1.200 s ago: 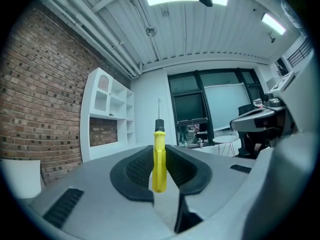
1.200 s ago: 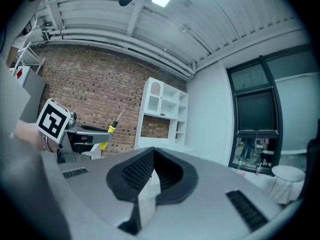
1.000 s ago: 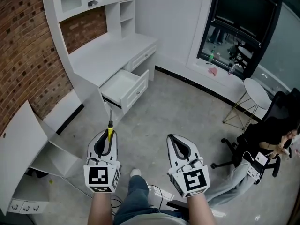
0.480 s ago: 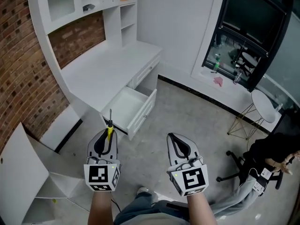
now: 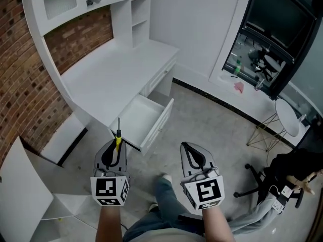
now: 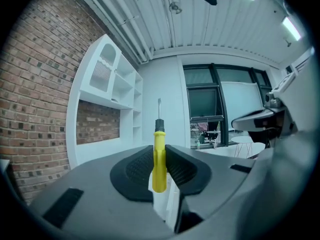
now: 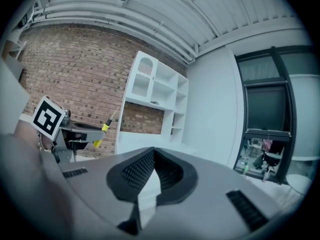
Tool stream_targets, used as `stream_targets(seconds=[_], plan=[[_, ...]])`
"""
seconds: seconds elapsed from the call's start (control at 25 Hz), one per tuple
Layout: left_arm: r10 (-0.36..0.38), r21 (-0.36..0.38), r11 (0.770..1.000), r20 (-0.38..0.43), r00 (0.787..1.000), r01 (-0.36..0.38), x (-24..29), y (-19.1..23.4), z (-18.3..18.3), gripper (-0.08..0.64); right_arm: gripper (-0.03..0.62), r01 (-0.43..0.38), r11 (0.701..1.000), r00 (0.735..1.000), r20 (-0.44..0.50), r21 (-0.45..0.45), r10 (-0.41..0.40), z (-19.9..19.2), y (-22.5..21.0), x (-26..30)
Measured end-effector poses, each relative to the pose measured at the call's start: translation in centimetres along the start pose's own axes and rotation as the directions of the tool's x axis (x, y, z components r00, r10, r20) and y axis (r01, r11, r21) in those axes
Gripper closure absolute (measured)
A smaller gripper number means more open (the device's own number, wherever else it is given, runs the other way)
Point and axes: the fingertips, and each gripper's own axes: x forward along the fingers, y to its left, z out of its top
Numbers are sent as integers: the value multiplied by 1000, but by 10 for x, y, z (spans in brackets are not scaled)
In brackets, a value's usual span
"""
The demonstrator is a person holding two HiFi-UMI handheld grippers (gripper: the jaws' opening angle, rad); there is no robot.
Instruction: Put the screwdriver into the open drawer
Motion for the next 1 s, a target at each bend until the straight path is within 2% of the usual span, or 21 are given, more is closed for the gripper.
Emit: stream_targets(seconds=[0.28,0.48,0.64,1.0], plan=[[-9,5,1000,-45,999,9,54,18,-18,476,581,-10,999,1000,-17,46,11,-20,-17,61],[-42,11,999,-82,996,43,118,26,-27,476,581,-6,996,1000,-29,85,9,-28,-38,121],[-82,-3,997,-100,992,82,177,27,-27,476,581,16,995,999,-42,101,-11,-31,-70,167],[-119,1,993,-152,981,121,294,41,-39,476,581,78,988,992,-111,133,-63,-53,-136,248]])
